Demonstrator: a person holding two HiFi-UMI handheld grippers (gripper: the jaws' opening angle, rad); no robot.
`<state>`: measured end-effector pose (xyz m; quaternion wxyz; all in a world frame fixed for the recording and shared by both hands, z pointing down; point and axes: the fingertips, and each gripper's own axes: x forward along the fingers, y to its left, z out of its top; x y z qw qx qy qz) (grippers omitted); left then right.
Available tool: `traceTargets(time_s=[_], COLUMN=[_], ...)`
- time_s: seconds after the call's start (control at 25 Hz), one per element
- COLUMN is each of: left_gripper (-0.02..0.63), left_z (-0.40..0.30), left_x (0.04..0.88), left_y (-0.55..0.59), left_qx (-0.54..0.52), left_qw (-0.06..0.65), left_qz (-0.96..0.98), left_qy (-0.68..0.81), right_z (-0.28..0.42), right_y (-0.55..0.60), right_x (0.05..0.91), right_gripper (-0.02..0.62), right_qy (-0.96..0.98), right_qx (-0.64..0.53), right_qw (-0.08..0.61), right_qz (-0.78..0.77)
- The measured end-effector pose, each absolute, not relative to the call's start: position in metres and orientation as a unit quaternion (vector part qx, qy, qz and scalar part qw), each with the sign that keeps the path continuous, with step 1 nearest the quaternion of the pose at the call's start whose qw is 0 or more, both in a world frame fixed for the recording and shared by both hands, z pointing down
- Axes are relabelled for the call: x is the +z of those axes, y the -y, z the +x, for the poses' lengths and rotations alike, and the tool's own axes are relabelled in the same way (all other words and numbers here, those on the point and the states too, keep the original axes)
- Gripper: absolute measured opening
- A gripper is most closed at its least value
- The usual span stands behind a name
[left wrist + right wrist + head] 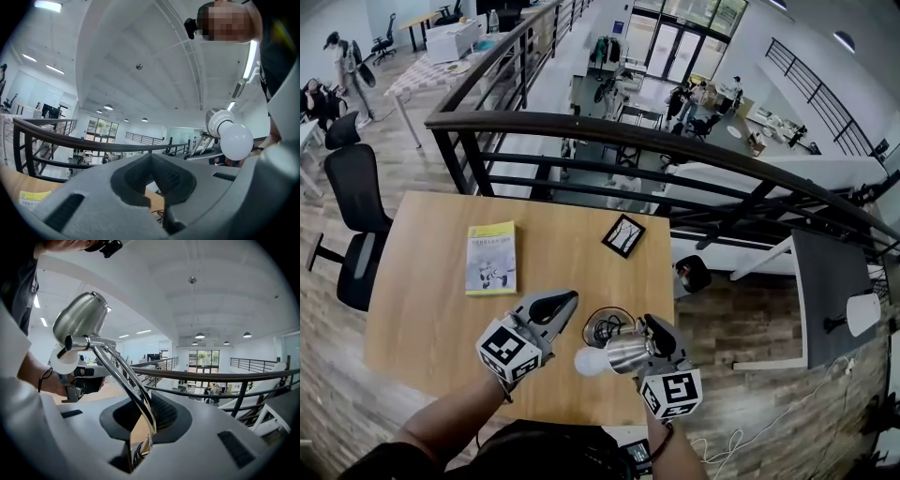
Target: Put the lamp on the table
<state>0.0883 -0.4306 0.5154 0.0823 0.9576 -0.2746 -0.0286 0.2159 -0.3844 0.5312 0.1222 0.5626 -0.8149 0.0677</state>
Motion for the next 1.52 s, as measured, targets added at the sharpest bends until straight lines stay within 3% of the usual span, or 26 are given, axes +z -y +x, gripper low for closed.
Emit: traceTargets(time_s=[1.52], left_gripper=[0.008], left_z=[0.072], left_x=[0.545], left_y=[0.456], left_qx=[-0.015], left_qw=[0.113], left_qz=[0.947], left_qy=[0.301], right_z=[0.203], right_y=[0.398], right_x=[0.593], right_gripper=[0.069], right_qy=[0.826], right_qx=[0.101], right_qw=[0.153], right_qz=[0.533])
